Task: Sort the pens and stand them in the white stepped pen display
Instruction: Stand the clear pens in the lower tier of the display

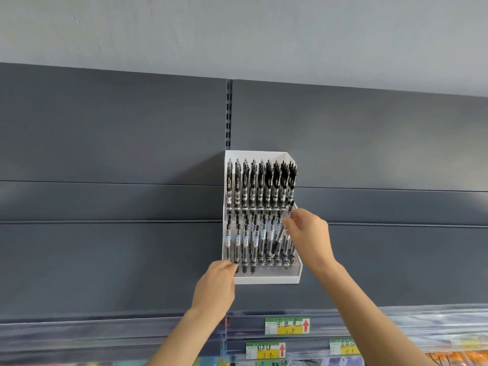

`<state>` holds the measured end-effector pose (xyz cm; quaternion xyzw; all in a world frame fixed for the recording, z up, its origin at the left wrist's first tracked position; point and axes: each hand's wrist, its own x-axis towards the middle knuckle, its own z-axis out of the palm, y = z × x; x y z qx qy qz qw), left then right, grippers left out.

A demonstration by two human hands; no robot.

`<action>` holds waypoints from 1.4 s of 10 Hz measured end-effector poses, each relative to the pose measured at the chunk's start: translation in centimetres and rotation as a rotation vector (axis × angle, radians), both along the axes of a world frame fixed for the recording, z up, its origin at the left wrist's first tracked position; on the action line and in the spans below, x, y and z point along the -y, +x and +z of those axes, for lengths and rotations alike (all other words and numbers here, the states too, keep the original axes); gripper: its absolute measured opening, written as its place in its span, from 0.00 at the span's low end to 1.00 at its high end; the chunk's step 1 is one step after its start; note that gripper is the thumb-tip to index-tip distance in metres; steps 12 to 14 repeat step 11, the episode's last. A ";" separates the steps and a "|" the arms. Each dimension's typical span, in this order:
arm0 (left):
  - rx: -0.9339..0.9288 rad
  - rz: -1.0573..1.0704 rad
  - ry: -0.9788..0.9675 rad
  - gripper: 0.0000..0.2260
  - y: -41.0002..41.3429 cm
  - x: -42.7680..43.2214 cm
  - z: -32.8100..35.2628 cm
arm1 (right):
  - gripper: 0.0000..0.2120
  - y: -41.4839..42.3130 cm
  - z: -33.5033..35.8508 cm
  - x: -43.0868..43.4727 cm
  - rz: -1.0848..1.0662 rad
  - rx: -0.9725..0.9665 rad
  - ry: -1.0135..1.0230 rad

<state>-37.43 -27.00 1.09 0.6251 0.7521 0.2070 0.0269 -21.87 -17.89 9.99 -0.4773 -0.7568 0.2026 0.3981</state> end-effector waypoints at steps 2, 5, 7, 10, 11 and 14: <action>-0.071 0.008 -0.023 0.17 -0.4 -0.5 -1.0 | 0.16 -2.0 -2.6 -0.8 0.067 0.064 -0.033; -0.053 0.019 -0.019 0.15 -0.6 -0.7 -0.9 | 0.11 -3.5 -6.0 -1.5 0.064 0.340 -0.083; -0.052 0.003 -0.001 0.16 -0.6 -0.7 -1.0 | 0.10 -3.7 -6.3 -1.3 0.052 0.383 -0.066; 0.007 0.011 -0.035 0.17 -0.5 -0.5 -0.3 | 0.09 -2.0 -5.9 0.0 0.087 0.290 -0.202; 0.092 0.028 -0.052 0.18 -0.4 0.2 0.1 | 0.09 1.0 -6.7 0.7 0.080 0.251 -0.267; 0.092 0.028 -0.052 0.18 -0.4 0.2 0.1 | 0.09 1.0 -6.7 0.7 0.080 0.251 -0.267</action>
